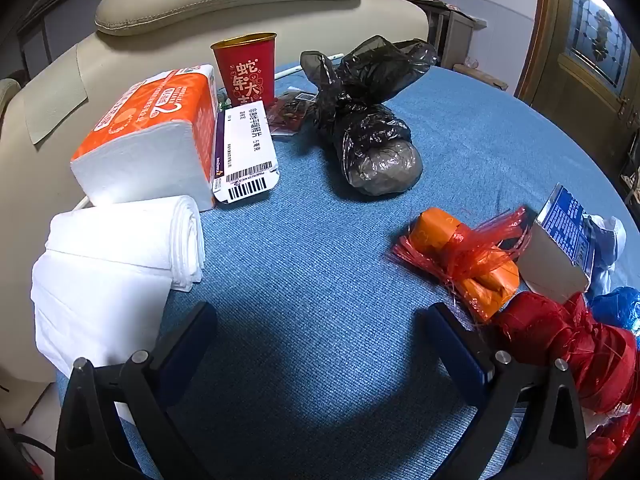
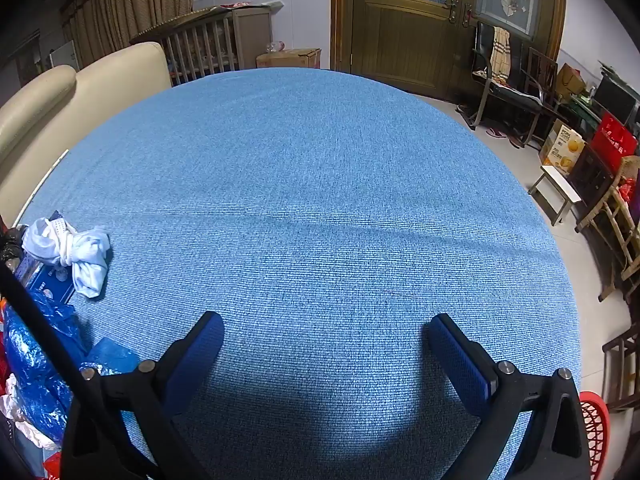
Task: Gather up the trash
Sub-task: 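Move the left tool toward the white-and-red medicine box on the table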
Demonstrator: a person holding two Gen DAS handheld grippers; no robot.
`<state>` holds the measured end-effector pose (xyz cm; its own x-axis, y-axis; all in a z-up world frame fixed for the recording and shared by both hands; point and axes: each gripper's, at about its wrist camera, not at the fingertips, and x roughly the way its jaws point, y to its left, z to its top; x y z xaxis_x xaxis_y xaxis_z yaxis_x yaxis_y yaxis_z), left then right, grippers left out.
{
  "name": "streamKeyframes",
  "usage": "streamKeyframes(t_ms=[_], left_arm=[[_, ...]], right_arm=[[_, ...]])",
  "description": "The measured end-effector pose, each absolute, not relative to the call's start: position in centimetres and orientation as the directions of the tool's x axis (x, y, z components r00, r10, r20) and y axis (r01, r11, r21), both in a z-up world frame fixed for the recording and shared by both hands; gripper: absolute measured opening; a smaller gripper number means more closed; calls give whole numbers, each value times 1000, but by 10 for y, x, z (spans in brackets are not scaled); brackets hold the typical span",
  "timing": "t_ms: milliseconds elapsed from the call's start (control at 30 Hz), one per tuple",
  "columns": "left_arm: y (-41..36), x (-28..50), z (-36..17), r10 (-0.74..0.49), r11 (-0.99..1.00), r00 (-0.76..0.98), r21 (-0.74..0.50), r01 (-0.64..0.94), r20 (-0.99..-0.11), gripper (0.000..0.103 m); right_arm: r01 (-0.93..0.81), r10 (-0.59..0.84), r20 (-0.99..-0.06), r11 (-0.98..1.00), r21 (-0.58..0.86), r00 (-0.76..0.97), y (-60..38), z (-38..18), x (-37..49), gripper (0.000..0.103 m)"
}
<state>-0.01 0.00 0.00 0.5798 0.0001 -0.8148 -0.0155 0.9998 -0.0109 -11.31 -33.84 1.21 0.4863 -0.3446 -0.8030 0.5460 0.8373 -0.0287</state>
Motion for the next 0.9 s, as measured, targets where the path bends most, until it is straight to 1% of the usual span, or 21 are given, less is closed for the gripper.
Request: streamKeyframes(t_ms=[233, 300, 367, 433, 600, 700, 900], left_arm=[[0, 0, 0, 1, 1000, 580, -8, -14, -815, 103], [-1, -2, 1, -12, 1000, 575, -9, 9, -818, 103], [0, -6, 3, -21, 1000, 561, -6, 28, -828, 103], [2, -17, 13, -28, 999, 571, -8, 37, -820, 103], [-2, -48, 33, -31, 997, 613, 21, 78, -789, 103], [-1, -63, 47, -48, 996, 625, 11, 91, -779, 103], [1, -91, 67, -68, 994, 637, 2, 109, -768, 103]], right_arm=[[546, -343, -803, 837, -26, 487, -338, 12, -113, 103], [545, -341, -803, 838, -25, 488, -339, 12, -113, 103], [512, -316, -813, 859, -26, 490, -340, 13, -115, 103], [520, -306, -830, 854, -23, 466, -344, 17, -120, 103], [548, -331, -783, 836, 15, 527, -346, 43, -156, 103], [540, -351, -751, 841, 9, 559, -336, 60, -179, 103], [515, -311, -732, 855, 64, 607, -317, 81, -221, 103]])
